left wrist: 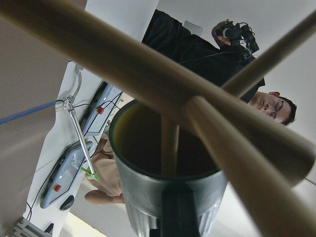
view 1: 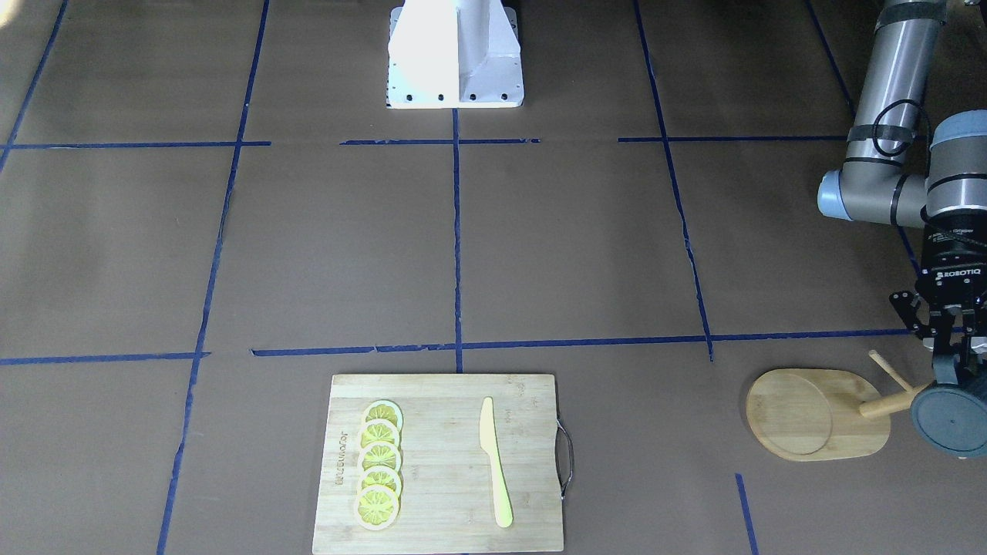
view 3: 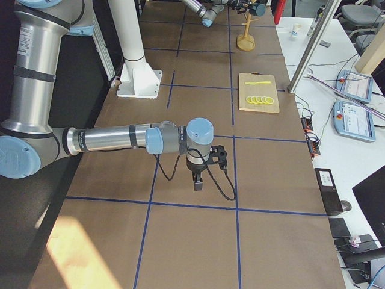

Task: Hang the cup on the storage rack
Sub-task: 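Open the left gripper and back it away from the hanging mug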

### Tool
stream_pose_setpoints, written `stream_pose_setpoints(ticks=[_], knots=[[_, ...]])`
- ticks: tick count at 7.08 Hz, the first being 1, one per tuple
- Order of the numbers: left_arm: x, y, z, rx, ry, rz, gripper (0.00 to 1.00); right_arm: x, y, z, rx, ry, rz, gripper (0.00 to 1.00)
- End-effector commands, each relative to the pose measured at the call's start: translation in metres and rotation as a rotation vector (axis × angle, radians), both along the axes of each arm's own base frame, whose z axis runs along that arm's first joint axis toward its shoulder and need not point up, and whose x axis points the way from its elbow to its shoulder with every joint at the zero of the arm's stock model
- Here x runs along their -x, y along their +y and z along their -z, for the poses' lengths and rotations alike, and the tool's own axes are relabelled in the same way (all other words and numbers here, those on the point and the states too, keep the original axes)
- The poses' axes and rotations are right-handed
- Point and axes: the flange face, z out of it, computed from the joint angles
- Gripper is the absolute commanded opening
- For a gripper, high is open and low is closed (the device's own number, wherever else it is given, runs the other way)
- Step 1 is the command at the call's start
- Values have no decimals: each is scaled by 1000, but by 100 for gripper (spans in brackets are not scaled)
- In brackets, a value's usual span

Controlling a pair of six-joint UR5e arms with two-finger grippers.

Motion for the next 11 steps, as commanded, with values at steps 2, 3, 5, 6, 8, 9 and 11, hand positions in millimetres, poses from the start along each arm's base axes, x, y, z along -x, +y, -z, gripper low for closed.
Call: stream_pose_setpoints(ticks=[2, 3, 5, 6, 8, 9, 11], knots=[[-3, 2, -11, 5, -17, -8, 100, 0, 0, 0, -1, 0, 0, 100], [-4, 2, -11, 3, -16, -9, 100, 0, 0, 0, -1, -1, 0, 100], [-4, 2, -6, -7, -10, -9, 100, 0, 0, 0, 1, -1, -1, 100], [-3, 3, -4, -15, -5, -9, 100, 0, 0, 0, 1, -1, -1, 100], [11, 26, -19, -45, 13, -9, 100, 0, 0, 0, 2, -1, -1, 100], [21, 43, -22, -61, 23, -9, 100, 0, 0, 0, 2, -1, -1, 100], [52, 93, -22, -81, 25, -8, 100, 0, 0, 0, 3, -1, -2, 100]])
